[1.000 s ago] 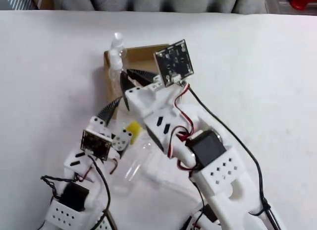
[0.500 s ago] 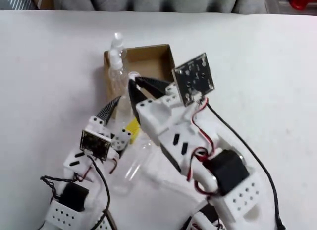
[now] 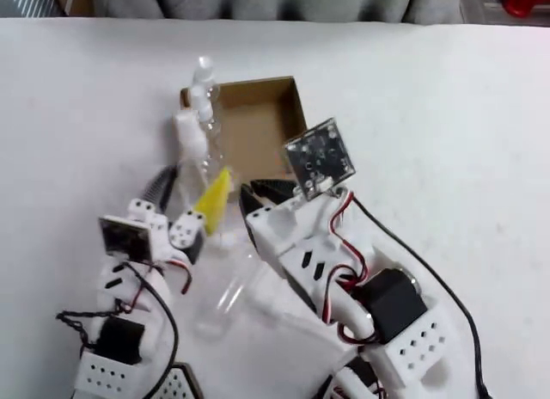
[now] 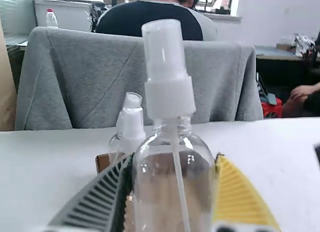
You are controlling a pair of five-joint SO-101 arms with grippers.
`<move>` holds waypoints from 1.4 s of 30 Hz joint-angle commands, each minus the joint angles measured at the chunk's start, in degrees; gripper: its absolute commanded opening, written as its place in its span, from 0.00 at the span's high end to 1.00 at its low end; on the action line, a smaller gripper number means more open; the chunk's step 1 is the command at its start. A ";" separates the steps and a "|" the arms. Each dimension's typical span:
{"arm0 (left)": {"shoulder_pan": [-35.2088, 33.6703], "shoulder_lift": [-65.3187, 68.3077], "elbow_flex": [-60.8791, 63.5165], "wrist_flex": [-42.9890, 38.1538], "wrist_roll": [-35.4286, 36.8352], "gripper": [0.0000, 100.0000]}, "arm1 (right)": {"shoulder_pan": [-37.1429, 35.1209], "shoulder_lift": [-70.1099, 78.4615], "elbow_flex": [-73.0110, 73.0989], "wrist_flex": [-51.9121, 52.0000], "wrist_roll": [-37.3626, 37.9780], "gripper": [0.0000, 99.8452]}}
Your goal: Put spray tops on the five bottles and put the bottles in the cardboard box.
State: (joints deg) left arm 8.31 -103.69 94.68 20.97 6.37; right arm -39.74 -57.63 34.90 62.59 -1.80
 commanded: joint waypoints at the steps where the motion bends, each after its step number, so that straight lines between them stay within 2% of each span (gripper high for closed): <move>1: -2.95 -0.92 -5.10 0.00 1.76 0.98 | -0.66 -1.01 -0.44 2.77 6.42 0.98; 5: -5.14 0.13 -6.86 0.09 4.66 0.98 | -0.57 -1.01 0.00 7.16 10.99 0.98; 8: -7.60 7.60 -11.16 0.09 7.47 0.98 | -0.66 -1.10 3.16 6.99 12.92 0.98; 14: -10.68 30.11 -20.22 -0.53 9.85 0.98 | -1.19 -1.10 16.62 -5.58 12.57 0.98; 18: -10.68 37.49 -21.19 -5.71 10.02 0.98 | -3.47 -1.10 23.21 -13.14 11.60 0.98; 23: -10.77 39.16 -19.43 -10.99 10.20 0.98 | -10.07 -1.10 25.93 -19.65 1.49 0.98; 28: -10.77 39.16 -19.34 -11.34 10.11 0.98 | -16.40 -1.10 34.11 -34.07 -7.12 0.98; 34: -10.77 39.16 -19.34 -10.99 9.85 0.98 | -17.10 -1.10 41.85 -50.51 -7.38 0.98; 42: -10.51 39.08 -19.60 -8.88 9.76 0.98 | -15.87 -0.84 43.78 -56.22 -7.65 0.98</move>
State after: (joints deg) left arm -1.98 -64.75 77.80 11.38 15.96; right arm -56.35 -57.89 78.95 8.26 -9.01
